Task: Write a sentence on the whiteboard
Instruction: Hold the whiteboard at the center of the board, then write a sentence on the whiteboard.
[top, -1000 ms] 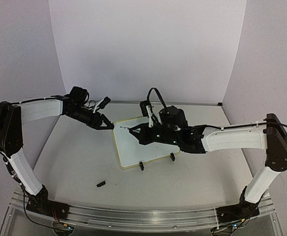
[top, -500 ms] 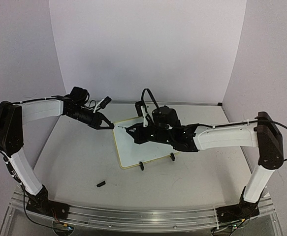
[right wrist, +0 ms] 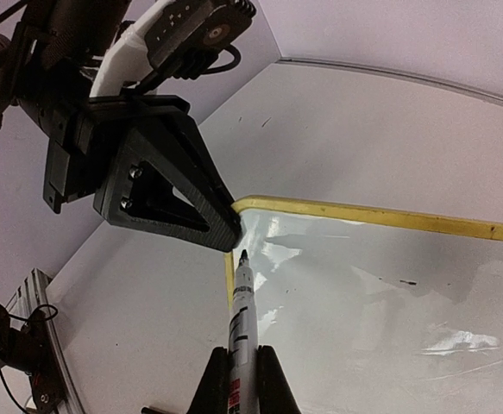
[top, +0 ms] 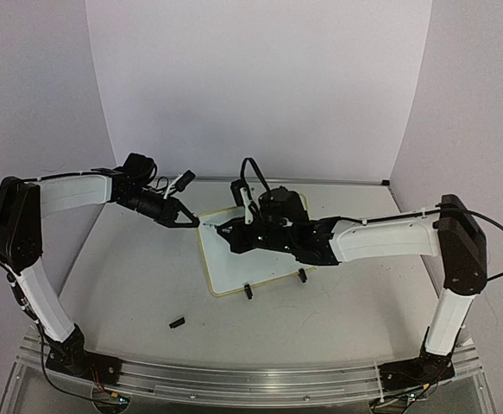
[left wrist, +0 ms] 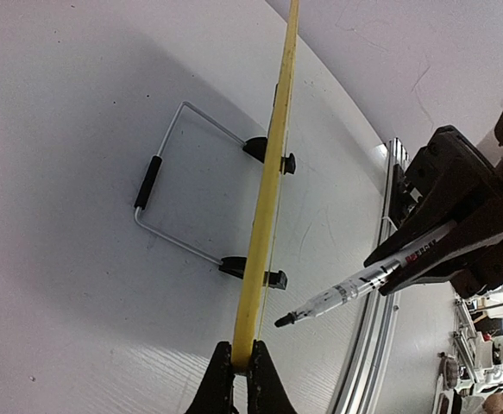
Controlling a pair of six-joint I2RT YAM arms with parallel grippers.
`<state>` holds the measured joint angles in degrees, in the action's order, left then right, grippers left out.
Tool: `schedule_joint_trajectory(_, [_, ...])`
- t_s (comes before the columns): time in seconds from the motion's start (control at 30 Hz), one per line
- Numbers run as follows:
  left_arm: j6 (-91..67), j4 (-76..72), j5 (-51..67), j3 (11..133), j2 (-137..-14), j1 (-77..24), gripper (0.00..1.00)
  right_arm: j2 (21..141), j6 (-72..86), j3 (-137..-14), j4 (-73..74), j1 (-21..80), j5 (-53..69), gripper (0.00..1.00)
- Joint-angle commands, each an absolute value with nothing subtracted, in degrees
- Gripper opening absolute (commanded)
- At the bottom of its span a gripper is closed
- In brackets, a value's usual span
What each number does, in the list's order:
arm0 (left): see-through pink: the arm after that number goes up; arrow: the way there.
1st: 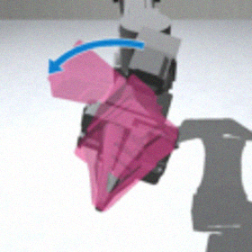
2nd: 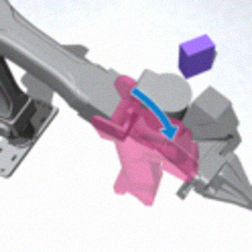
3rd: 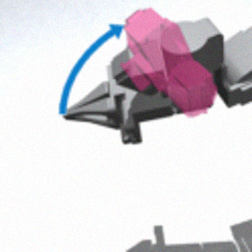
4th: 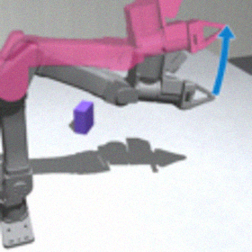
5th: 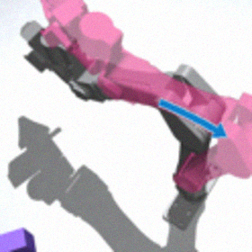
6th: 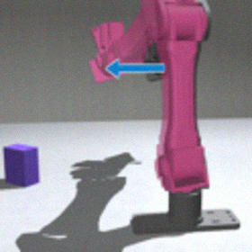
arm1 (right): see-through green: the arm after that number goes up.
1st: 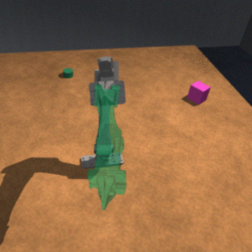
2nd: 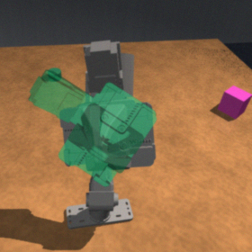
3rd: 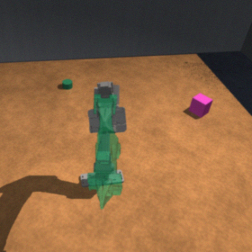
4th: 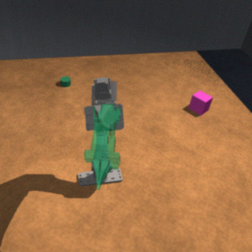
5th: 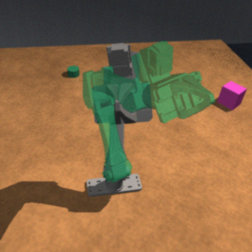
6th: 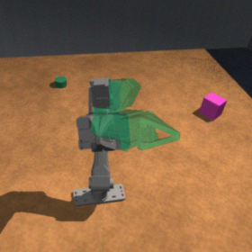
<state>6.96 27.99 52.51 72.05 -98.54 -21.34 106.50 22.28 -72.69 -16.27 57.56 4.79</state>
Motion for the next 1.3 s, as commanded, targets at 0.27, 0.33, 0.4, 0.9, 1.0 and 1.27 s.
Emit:
schedule_joint_trajectory(0.27, [9.82, 28.40, 51.81, 74.38, -99.32, -21.88, 0.00, 108.61, 21.27, -75.76, -16.88, 57.89, 2.26, 0.00])
schedule_joint_trajectory(0.33, [9.90, 28.41, 51.91, 74.44, -99.34, -21.89, 0.00, 108.95, 21.31, -75.85, -16.65, 57.84, 1.80, 0.00])
schedule_joint_trajectory(0.4, [9.93, 28.48, 52.07, 74.48, -99.34, -21.90, 0.00, 109.23, 21.40, -76.02, -16.22, 57.86, 1.44, 0.00])
schedule_joint_trajectory(0.9, [10.29, 28.83, 52.13, 74.62, -99.35, -21.89, 0.00, 106.55, 22.34, -71.85, -15.73, 57.96, -1.59, 0.00])
schedule_joint_trajectory(1.0, [10.36, 28.91, 52.05, 74.63, -99.41, -21.90, 0.00, 106.10, 22.35, -71.38, -15.73, 58.05, -1.69, 0.00])
schedule_joint_trajectory(1.27, [10.49, 29.12, 51.74, 74.79, -99.28, -21.93, 0.00, 105.25, 22.67, -70.66, -15.54, 58.36, -1.54, 0.00])
